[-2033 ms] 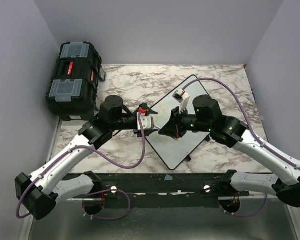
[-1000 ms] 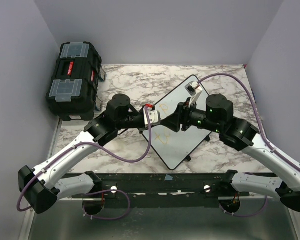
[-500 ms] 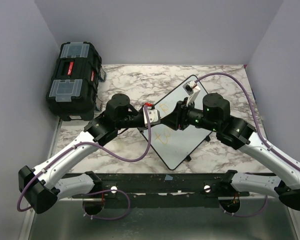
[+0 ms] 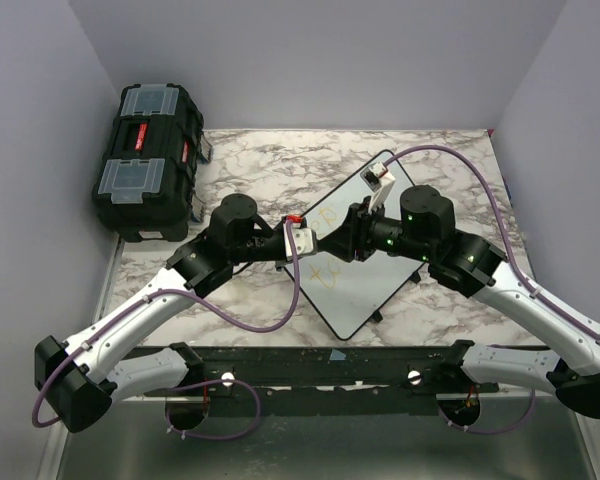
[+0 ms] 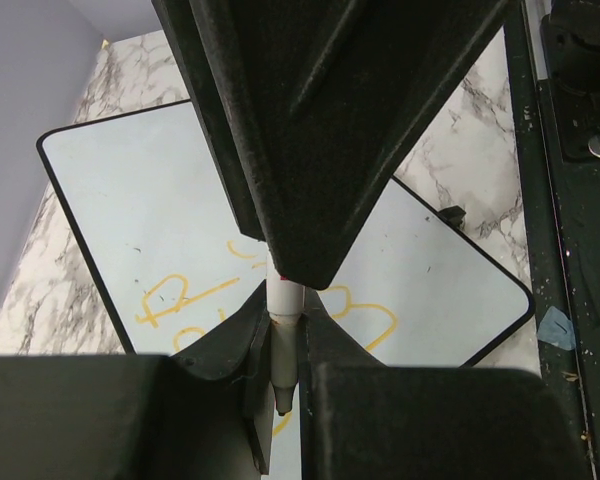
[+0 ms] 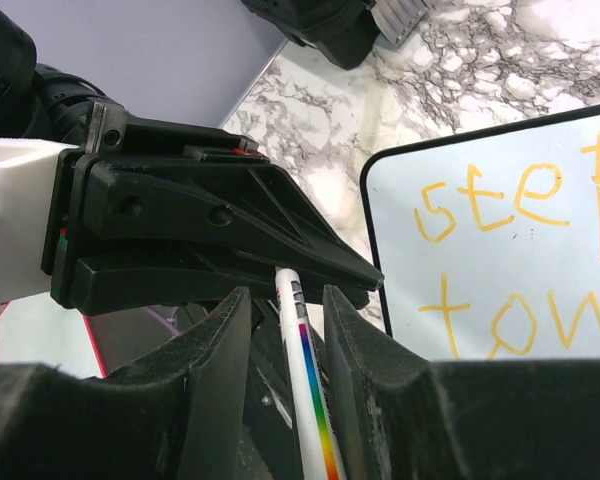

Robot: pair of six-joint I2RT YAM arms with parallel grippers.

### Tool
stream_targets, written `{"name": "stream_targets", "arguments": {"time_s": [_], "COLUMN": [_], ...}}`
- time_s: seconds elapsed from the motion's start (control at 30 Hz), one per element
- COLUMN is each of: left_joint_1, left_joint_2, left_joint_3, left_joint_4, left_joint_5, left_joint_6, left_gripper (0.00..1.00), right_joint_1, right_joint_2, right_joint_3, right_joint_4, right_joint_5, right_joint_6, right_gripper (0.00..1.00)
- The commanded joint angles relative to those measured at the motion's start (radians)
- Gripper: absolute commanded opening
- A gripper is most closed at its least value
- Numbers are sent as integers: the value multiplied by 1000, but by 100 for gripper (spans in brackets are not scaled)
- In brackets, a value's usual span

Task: Write a sentence on the whiteboard

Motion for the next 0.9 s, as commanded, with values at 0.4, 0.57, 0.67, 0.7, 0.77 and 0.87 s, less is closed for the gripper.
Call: {"name": "stream_targets", "arguments": {"time_s": [0.4,0.57,0.67,0.7,0.77,0.87], "left_joint_1": [-7,-7,-7,-7,-7,-7], "left_joint_2": [-9,-11,-16,-19,-25,-38], "left_joint_3": [-10,-12,-18,-20,-20,-24], "left_joint_4": [32,35,53,56,53,40], "left_joint_5": [37,33,15,9,-2,-15], "left_joint_6": [31,31,21,18,11,15], "left_gripper": [0,0,2,8,27,47], "right_joint_1": [4,4,4,5,4,4], "right_joint_2": [11,20,20,15,1,-24], "right_joint_3": [6,-2,-7,-11,-18,-21], "right_joint_4": [20,29,23,22,22,0], "right_joint_5": [-69,-68,-63,-59,-33,56], "right_joint_6": [-4,4,-1,-4,-5,-2], "right_gripper": [27,13,1,1,1,1]}}
